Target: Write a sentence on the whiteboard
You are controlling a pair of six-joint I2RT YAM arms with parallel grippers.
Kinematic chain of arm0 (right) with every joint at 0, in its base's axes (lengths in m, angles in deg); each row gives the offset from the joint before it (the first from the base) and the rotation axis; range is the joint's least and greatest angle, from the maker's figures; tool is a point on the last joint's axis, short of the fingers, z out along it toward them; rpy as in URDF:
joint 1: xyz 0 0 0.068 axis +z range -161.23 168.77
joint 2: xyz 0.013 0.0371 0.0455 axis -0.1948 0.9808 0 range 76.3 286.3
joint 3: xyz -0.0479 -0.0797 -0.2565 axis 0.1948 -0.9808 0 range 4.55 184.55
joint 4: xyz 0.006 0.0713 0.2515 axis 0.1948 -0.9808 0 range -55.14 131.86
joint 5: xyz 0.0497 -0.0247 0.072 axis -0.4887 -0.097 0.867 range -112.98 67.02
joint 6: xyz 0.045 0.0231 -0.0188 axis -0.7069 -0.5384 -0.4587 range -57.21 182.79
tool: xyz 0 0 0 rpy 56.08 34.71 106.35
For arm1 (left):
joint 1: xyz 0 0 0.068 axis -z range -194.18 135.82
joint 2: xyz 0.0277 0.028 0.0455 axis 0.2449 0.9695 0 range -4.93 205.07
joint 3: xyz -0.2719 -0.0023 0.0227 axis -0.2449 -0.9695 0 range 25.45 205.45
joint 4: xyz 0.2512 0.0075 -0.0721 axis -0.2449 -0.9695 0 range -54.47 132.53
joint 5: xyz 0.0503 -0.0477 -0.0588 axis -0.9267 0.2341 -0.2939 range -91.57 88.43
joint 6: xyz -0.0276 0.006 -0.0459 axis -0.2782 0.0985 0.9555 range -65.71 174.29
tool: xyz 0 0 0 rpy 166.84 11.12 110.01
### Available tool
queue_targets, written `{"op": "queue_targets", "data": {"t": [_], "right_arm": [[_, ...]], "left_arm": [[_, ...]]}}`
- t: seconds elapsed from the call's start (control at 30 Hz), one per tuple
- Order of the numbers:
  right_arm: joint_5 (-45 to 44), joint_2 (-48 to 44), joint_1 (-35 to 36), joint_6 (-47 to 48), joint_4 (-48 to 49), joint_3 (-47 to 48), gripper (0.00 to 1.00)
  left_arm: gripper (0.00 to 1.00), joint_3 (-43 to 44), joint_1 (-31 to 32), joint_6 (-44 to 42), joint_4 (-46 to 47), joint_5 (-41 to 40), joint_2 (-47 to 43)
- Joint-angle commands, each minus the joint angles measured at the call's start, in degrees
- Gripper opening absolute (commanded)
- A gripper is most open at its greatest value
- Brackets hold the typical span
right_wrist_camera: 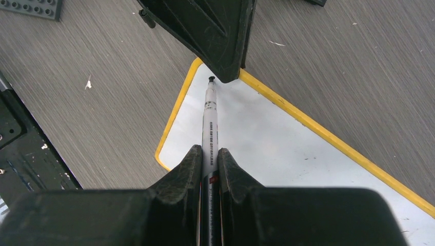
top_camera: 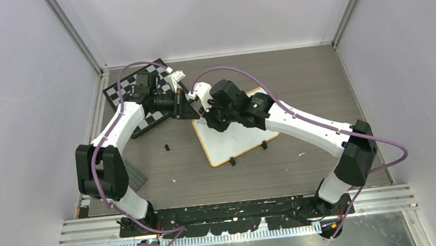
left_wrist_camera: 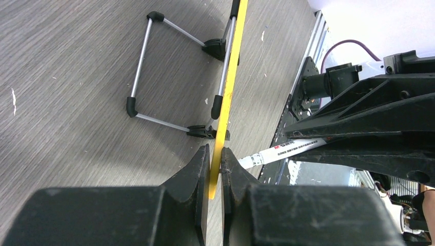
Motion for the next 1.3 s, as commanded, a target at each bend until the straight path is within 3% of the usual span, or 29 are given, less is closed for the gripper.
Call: {"op": "queue_targets", "data": {"t": [0.0, 0.47, 1.27], "right_arm": [[-0.4, -1.4, 0.2, -0.6, 2.7, -1.1, 0.00], [1.8, -3.0, 0.8, -0.9, 2.2, -4.8, 0.00], [2.0, -2.6, 0.8, -1.5, 0.6, 0.2, 0.00]], "left_arm": [[0.00, 0.1, 0.2, -0.7, -0.7, -0.3, -0.4], [0.00, 0.1, 0.3, -0.7, -1.1, -0.6, 0.1], [0.00, 0.7, 0.2, -0.7, -1.6, 0.1, 0.2]]}}
